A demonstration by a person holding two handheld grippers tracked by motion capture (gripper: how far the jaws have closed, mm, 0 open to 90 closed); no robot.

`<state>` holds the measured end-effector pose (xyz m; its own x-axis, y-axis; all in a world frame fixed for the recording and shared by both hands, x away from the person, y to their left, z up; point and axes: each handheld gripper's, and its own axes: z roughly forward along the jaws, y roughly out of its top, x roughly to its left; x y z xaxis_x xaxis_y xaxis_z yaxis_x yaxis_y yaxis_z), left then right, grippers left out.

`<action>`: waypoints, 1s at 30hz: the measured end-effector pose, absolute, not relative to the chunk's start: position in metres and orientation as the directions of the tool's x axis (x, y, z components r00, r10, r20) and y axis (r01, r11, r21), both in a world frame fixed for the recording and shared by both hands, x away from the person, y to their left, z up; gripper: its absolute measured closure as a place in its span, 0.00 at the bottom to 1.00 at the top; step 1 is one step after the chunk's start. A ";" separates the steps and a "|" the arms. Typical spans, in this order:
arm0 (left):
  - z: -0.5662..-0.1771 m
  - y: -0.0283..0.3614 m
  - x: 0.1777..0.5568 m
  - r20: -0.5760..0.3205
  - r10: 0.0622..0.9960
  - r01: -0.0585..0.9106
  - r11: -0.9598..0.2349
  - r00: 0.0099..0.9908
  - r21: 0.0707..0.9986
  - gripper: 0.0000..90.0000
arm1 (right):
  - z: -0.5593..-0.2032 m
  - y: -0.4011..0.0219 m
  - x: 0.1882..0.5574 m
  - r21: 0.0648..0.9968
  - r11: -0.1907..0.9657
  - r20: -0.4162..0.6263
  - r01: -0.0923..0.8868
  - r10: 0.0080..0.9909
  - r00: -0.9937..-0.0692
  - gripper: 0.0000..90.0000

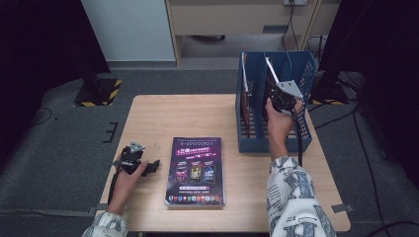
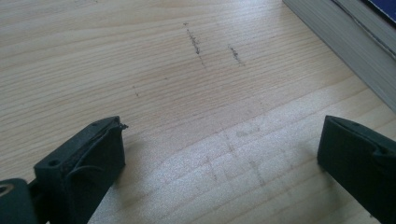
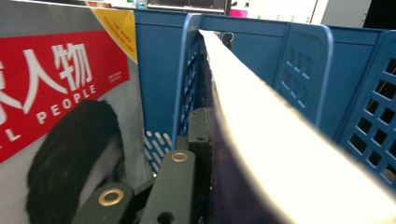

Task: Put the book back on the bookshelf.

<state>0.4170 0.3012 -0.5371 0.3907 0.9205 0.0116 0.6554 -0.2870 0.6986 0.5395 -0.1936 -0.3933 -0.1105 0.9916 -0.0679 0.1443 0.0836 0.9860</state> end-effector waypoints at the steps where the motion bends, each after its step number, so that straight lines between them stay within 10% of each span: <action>1: -0.537 0.301 0.417 0.011 0.921 0.655 -0.287 0.391 0.699 0.00 | -0.394 -0.192 0.539 0.986 0.082 -0.066 0.146 0.991 -0.113 0.90; 30: -0.537 0.301 0.417 0.012 0.921 0.656 -0.285 0.389 0.699 0.00 | -0.388 -0.190 0.529 0.984 0.035 -0.003 0.176 0.983 -0.183 0.45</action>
